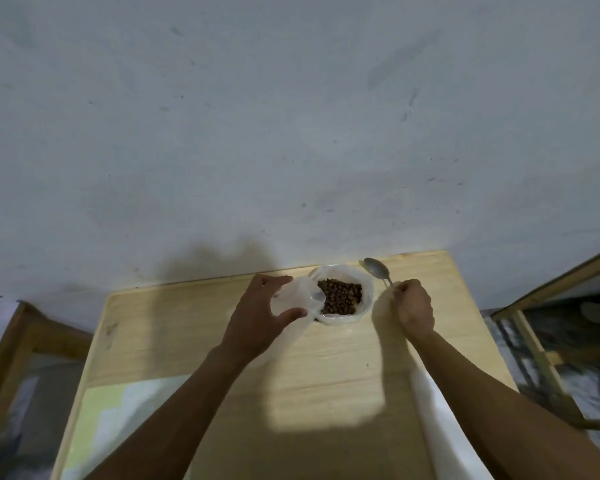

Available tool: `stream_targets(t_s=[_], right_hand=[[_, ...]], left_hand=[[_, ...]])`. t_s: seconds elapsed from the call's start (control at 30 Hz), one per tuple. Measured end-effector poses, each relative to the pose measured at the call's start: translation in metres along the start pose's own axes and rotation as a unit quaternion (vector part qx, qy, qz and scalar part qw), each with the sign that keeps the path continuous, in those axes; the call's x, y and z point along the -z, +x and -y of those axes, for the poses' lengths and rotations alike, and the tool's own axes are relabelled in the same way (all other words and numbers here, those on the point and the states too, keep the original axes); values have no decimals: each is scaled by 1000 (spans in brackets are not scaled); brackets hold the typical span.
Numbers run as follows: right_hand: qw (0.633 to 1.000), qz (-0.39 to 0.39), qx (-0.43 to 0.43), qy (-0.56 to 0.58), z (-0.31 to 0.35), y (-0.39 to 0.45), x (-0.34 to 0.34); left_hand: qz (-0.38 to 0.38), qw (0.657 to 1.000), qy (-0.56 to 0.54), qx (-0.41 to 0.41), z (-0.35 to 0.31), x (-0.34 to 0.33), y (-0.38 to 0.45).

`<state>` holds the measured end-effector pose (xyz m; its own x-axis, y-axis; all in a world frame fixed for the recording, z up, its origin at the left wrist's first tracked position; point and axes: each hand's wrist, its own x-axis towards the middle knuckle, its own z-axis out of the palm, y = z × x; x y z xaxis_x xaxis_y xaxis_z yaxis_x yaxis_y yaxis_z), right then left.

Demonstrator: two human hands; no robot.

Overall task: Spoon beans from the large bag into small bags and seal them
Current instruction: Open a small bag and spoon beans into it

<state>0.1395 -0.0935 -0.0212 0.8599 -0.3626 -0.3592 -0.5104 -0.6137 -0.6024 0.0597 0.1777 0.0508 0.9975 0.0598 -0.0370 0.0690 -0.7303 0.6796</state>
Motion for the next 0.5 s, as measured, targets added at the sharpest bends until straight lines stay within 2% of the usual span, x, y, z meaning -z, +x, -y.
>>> stream_targets(t_s=[0.1,0.2,0.37,0.5], right_hand=[[990,-32,87,110,-7,-12,13],[979,2,153,135,-1,-26,28],[967,13,172,186,21,-38,46],[921,14,149,360,35,-46,50]], left_hand=[[-4,1000,4,4,3,-2,0],[-11,1000,6,8,3,-3,0],[-5,1000,11,1,6,-4,-2],[7,1000,20,-12,9,-2,-5]])
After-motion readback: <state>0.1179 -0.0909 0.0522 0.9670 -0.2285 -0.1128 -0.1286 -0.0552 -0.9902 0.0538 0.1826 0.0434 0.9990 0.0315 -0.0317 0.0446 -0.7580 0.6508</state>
